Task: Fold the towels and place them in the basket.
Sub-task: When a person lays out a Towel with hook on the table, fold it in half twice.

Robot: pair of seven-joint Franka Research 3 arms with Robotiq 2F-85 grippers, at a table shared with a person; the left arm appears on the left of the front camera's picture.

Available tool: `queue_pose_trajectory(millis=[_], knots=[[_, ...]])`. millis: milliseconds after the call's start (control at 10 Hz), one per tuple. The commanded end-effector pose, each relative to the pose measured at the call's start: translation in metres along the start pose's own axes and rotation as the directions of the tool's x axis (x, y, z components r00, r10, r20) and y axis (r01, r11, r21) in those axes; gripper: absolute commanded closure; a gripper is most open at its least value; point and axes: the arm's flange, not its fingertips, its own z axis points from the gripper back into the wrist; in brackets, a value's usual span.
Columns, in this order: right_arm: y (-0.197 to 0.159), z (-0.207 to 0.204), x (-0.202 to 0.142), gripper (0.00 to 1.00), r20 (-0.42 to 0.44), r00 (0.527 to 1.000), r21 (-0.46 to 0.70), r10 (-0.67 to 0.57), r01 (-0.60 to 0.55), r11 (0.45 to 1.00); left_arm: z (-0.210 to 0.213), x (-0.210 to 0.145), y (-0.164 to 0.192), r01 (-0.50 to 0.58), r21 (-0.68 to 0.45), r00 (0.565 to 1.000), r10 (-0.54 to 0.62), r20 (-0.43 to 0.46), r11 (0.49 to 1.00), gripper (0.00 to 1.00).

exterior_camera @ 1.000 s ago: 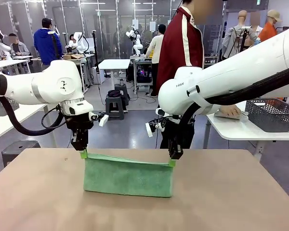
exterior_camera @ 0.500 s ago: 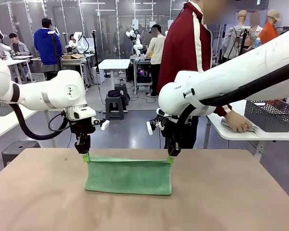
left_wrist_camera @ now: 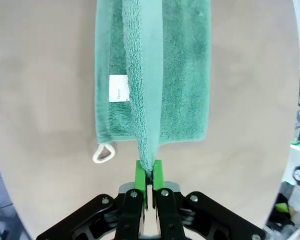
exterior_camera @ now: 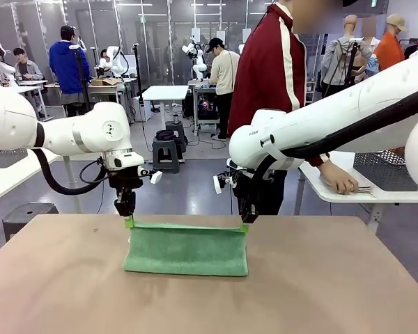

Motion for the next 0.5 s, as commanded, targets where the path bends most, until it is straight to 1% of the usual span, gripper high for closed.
queue_pose_trajectory(millis=[0,300,400], knots=[[-0.012,-0.005,-0.006,0.96,-0.008,1.000,0.006,0.021,-0.021,1.000,0.000,-0.002,0.020,-0.002,-0.020,0.999,0.002,-0.032,1.000,0.93],[-0.020,-0.017,-0.006,0.96,-0.011,1.000,0.019,0.029,-0.029,0.999,-0.015,-0.012,0.028,-0.028,-0.029,0.999,0.027,-0.027,0.999,0.93],[-0.021,-0.018,-0.005,0.90,-0.015,0.999,0.014,0.036,-0.036,0.999,-0.017,-0.015,0.029,-0.016,-0.013,0.999,0.016,-0.035,1.000,0.74]])
